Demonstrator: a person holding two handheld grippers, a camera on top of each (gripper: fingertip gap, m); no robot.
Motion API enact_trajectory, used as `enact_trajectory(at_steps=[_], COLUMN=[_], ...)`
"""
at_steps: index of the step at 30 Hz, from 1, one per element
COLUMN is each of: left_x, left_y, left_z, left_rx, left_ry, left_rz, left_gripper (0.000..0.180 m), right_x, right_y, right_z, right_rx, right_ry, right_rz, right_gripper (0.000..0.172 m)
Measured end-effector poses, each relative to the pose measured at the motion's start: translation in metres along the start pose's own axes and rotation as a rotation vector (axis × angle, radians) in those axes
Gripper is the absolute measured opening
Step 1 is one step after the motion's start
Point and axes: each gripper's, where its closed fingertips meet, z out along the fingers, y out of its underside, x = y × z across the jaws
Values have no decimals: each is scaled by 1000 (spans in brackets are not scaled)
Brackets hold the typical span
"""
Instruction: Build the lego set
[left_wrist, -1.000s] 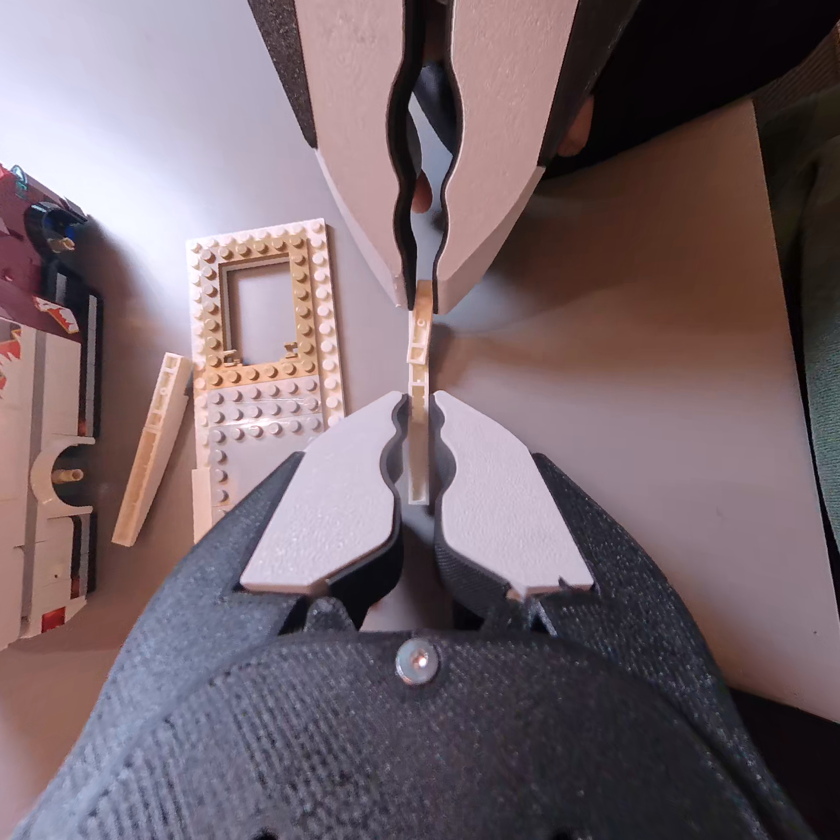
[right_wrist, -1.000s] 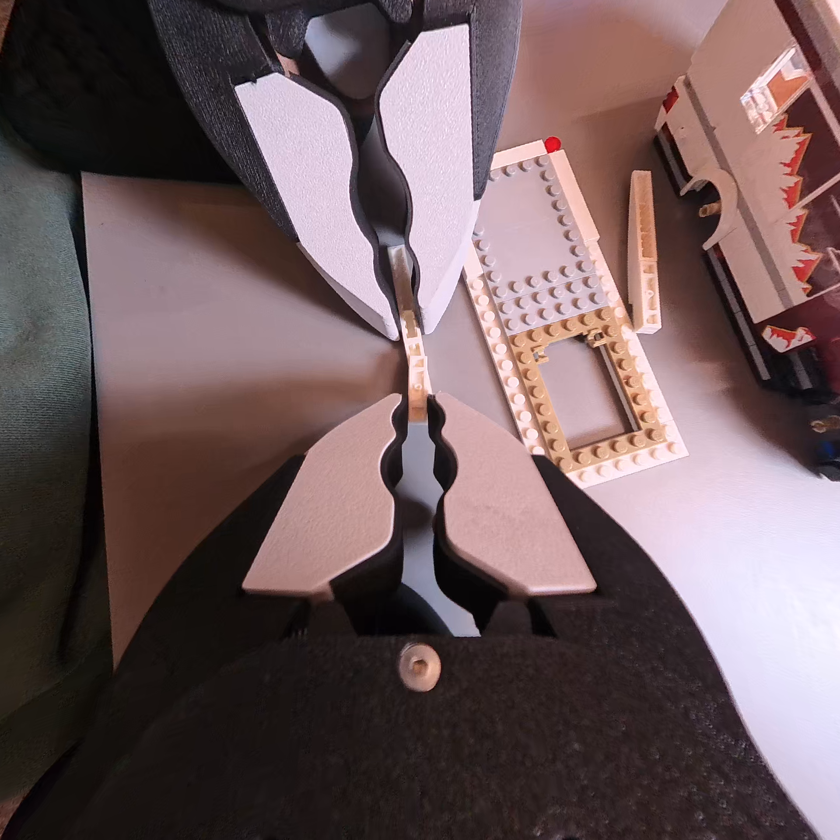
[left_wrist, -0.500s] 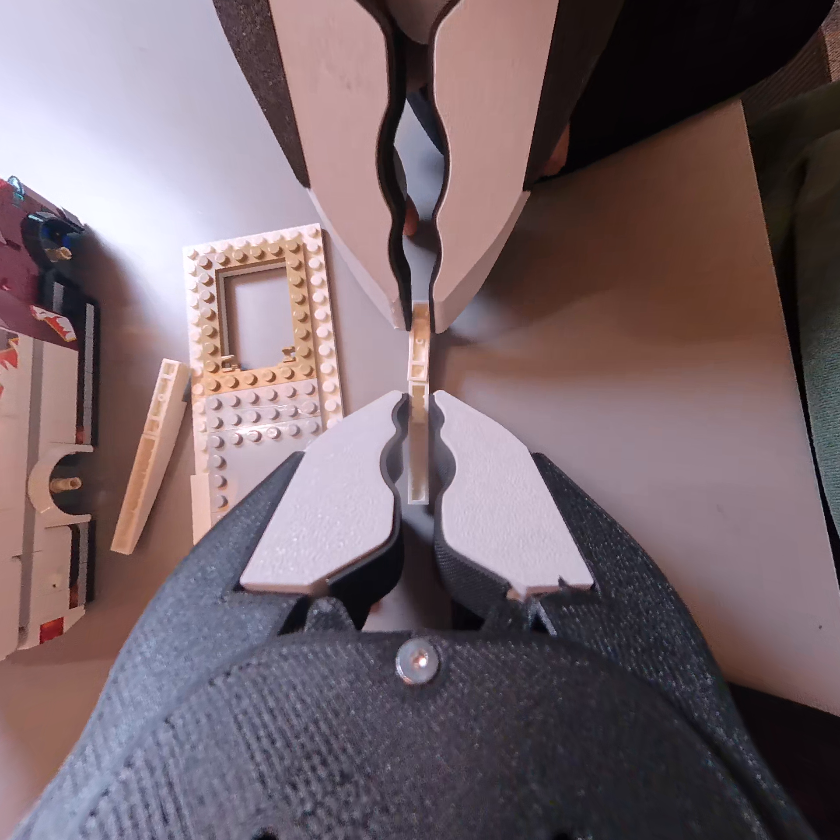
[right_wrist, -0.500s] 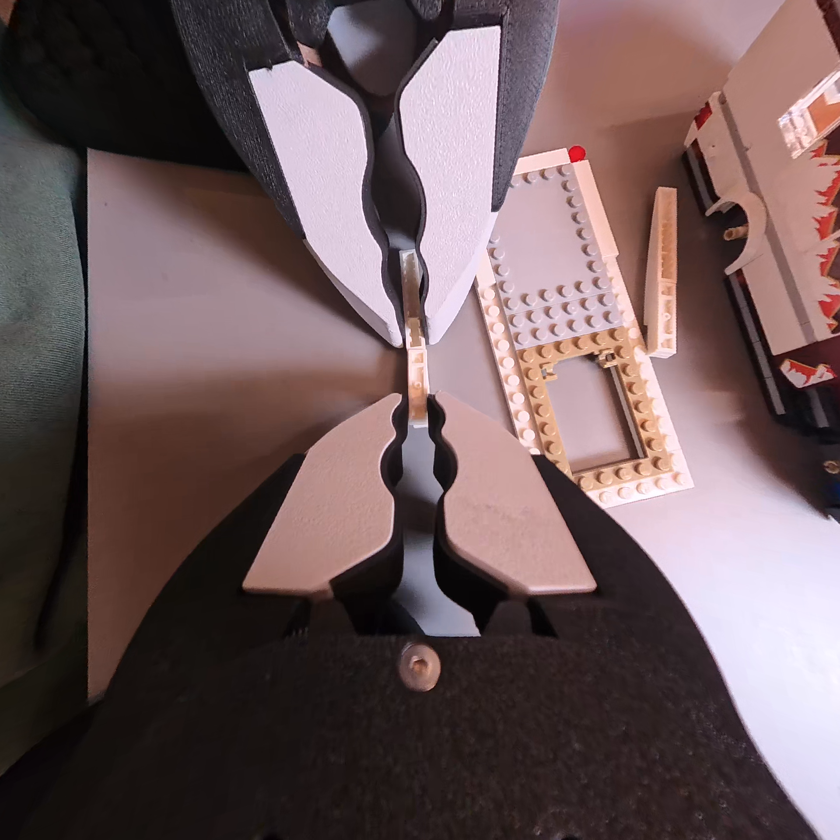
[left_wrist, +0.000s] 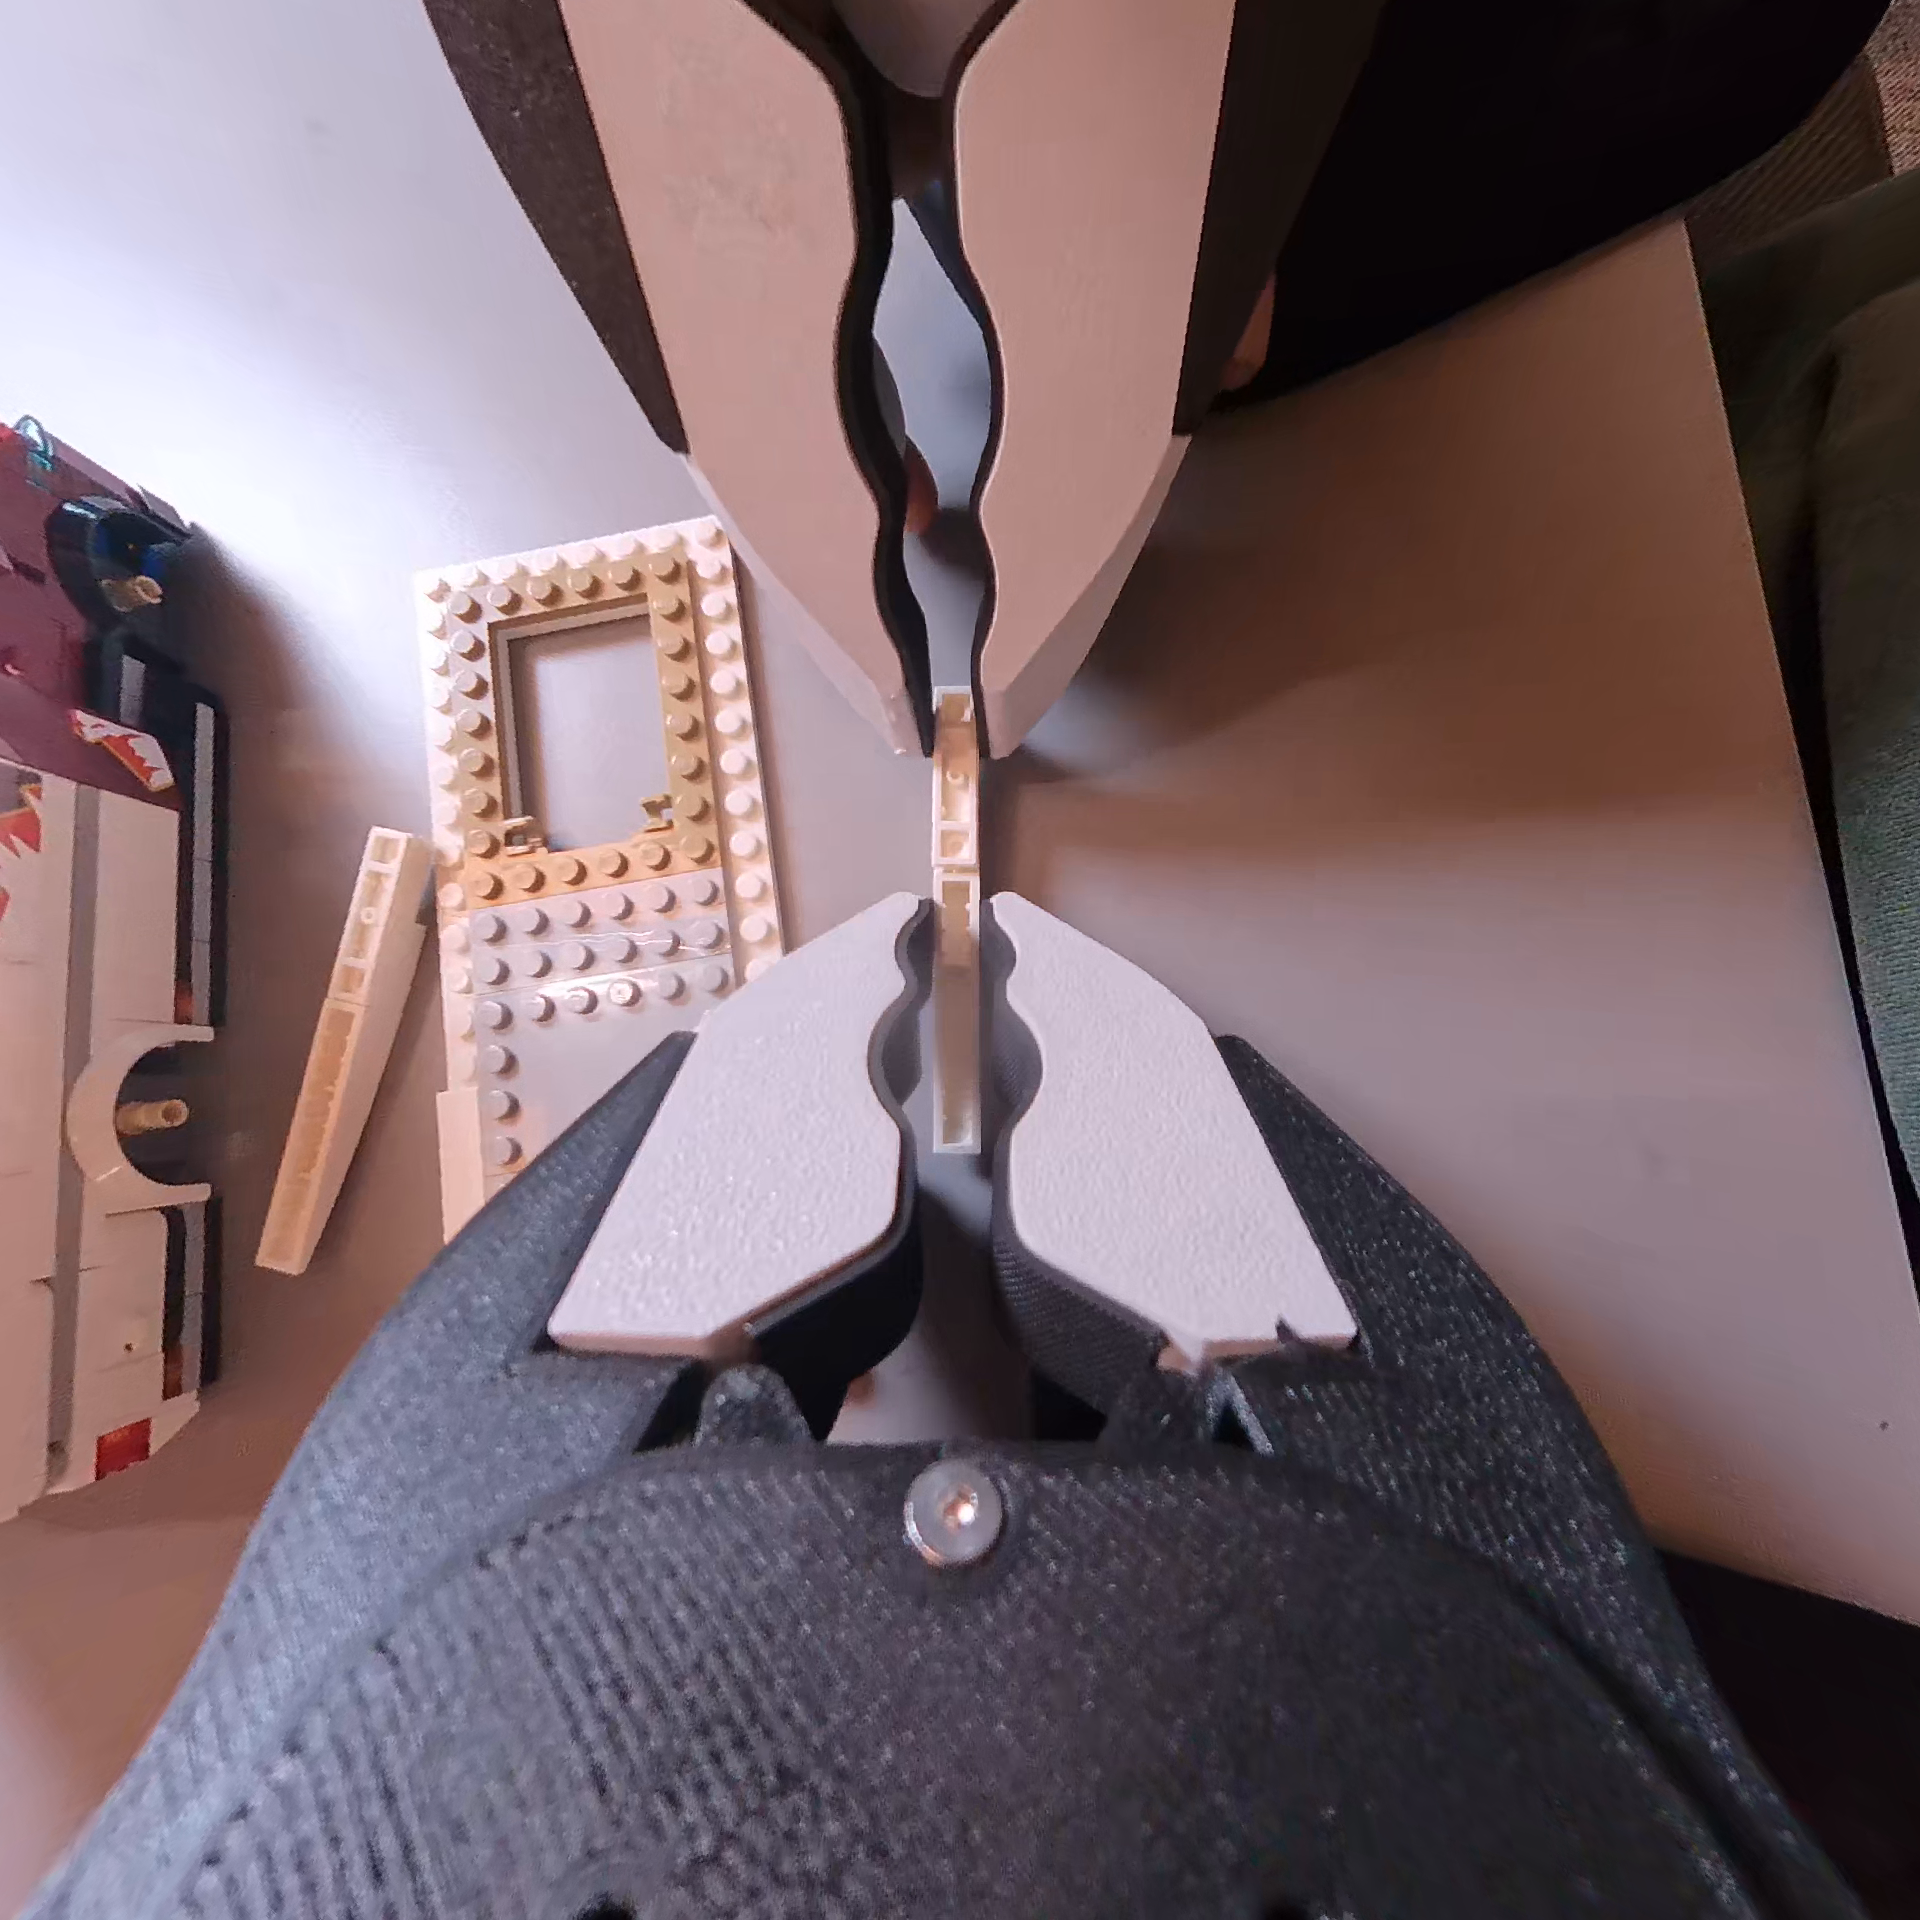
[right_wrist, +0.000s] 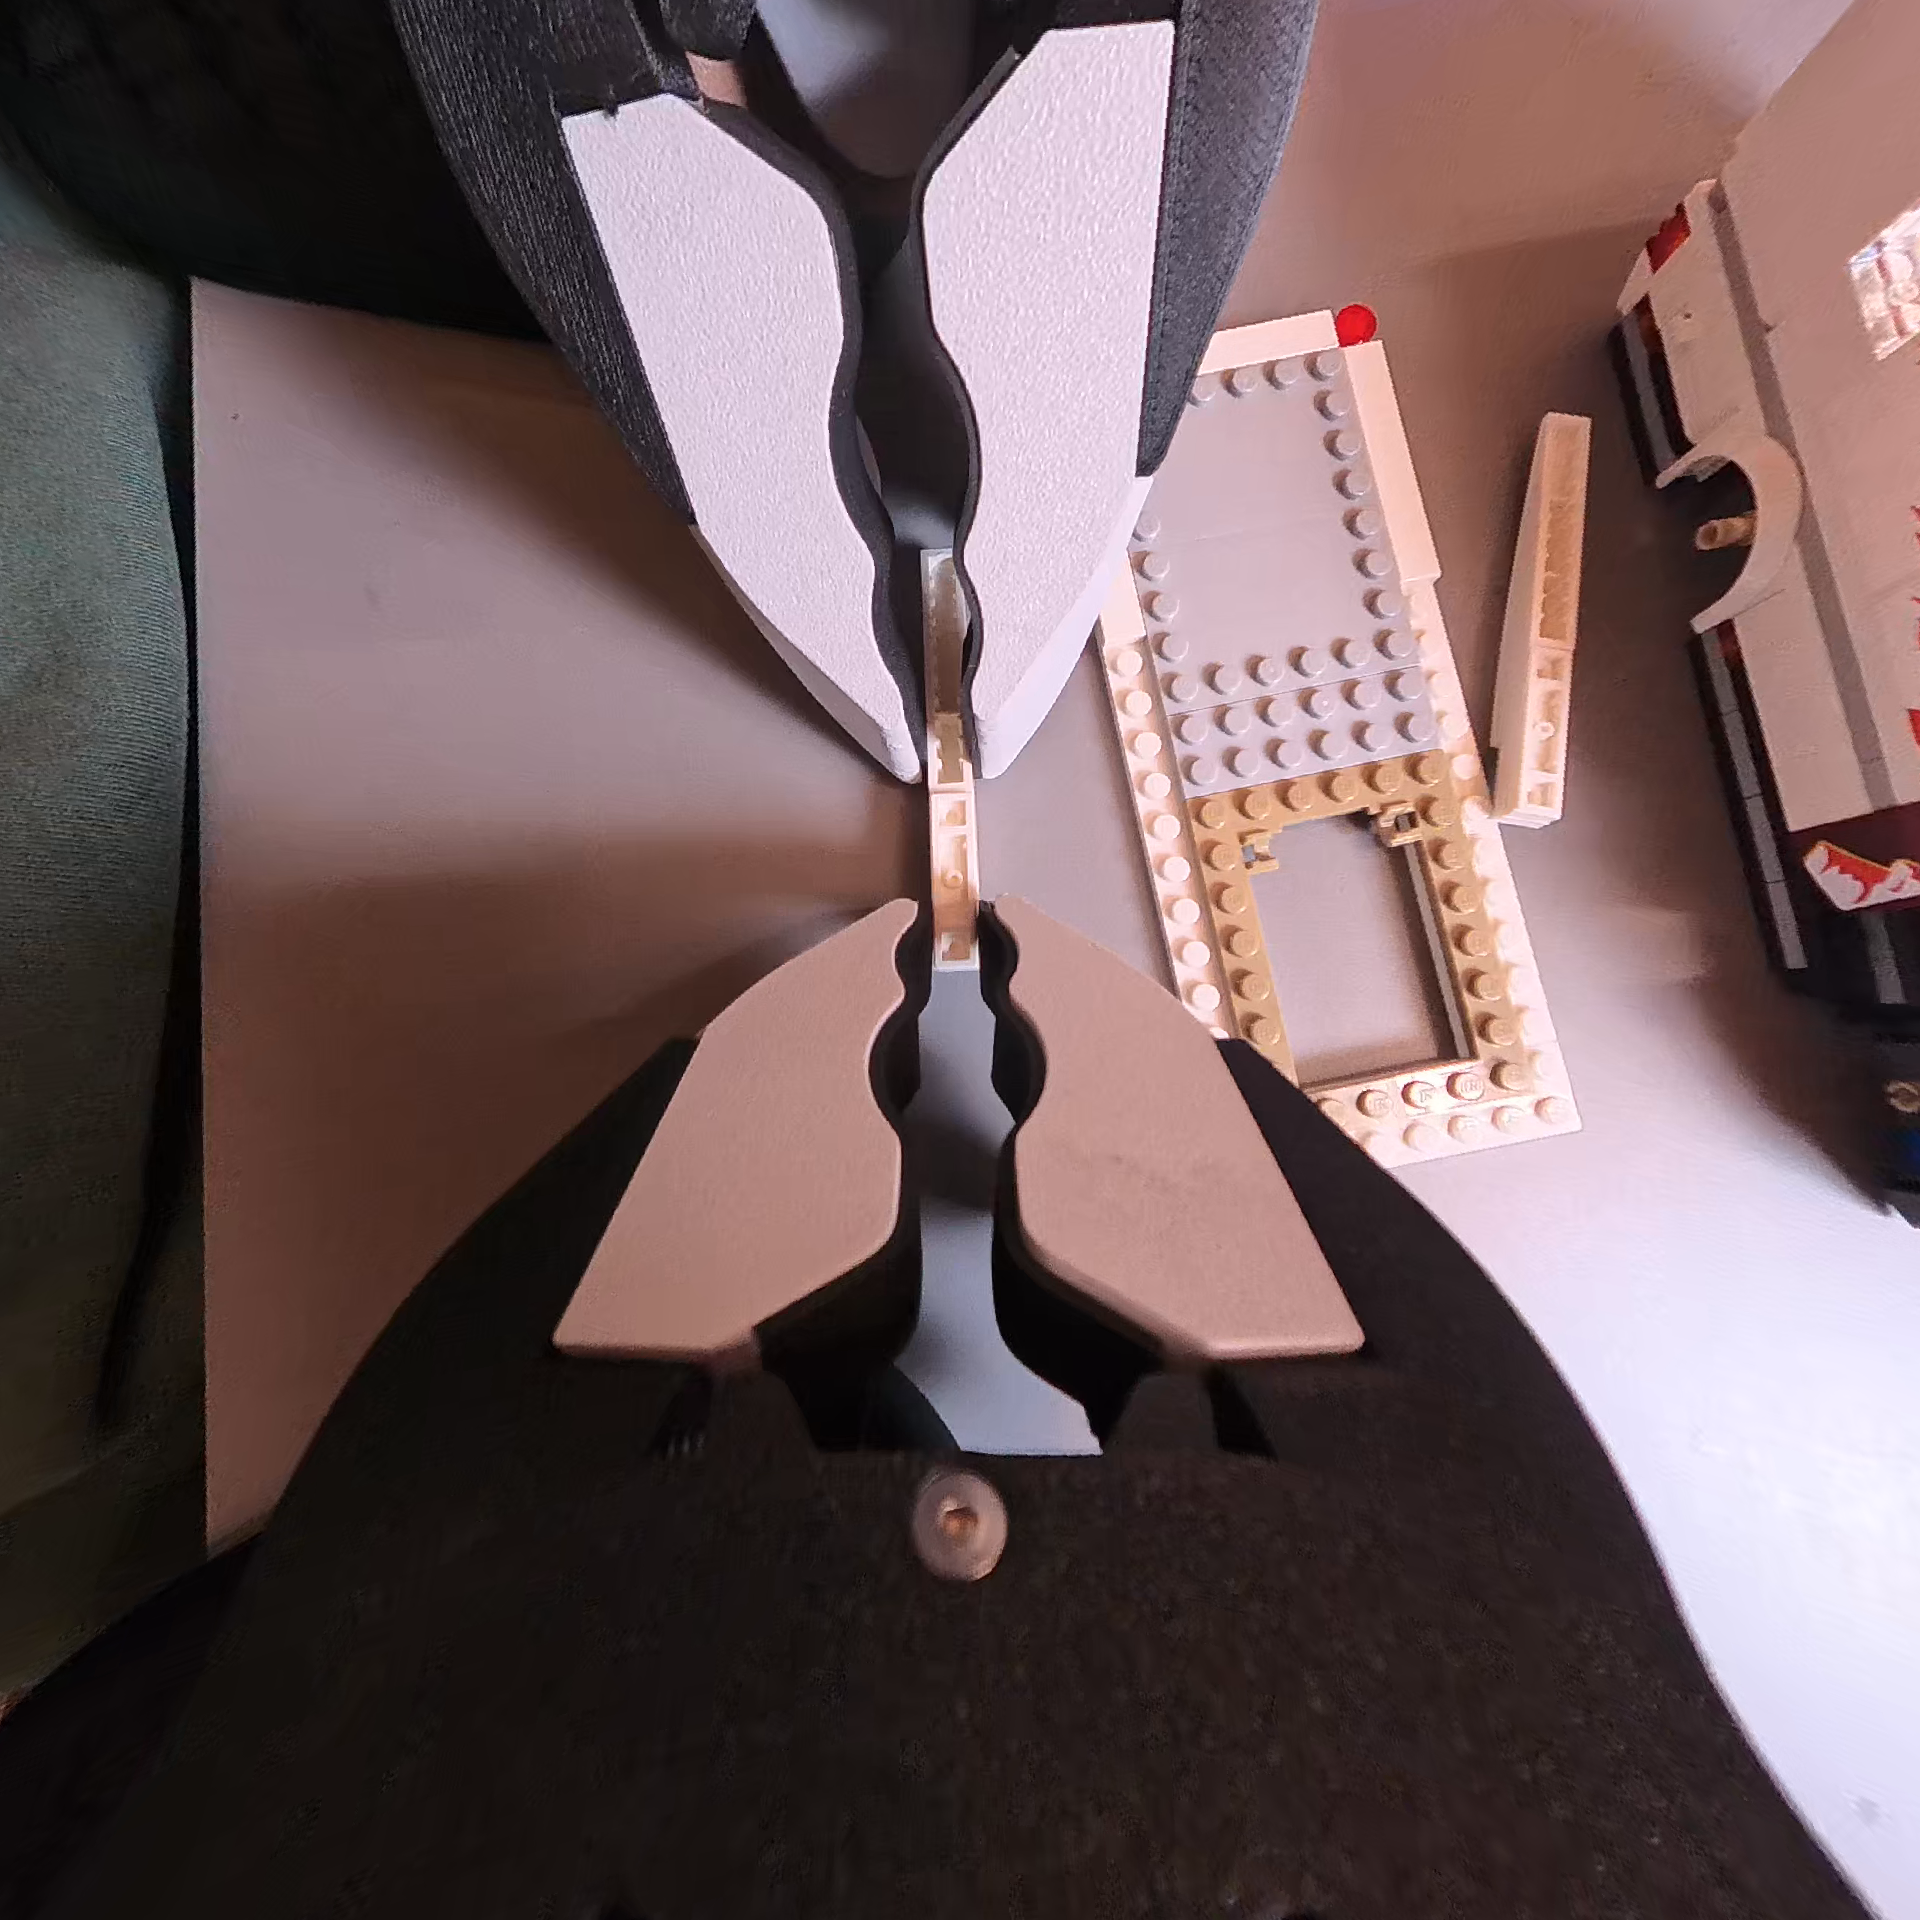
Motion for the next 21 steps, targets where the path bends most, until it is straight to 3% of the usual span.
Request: enact_trajectory(at_steps=[21], left_x=[2], left_y=[0], left_z=[0], left_rx=[11], left_ry=[12], left_rz=[-12], left_gripper=[8], right_x=[0], right_y=[1], right_z=[2], right_rx=[-1], right_ry=[-9], right_rz=[6], right_gripper=[10])
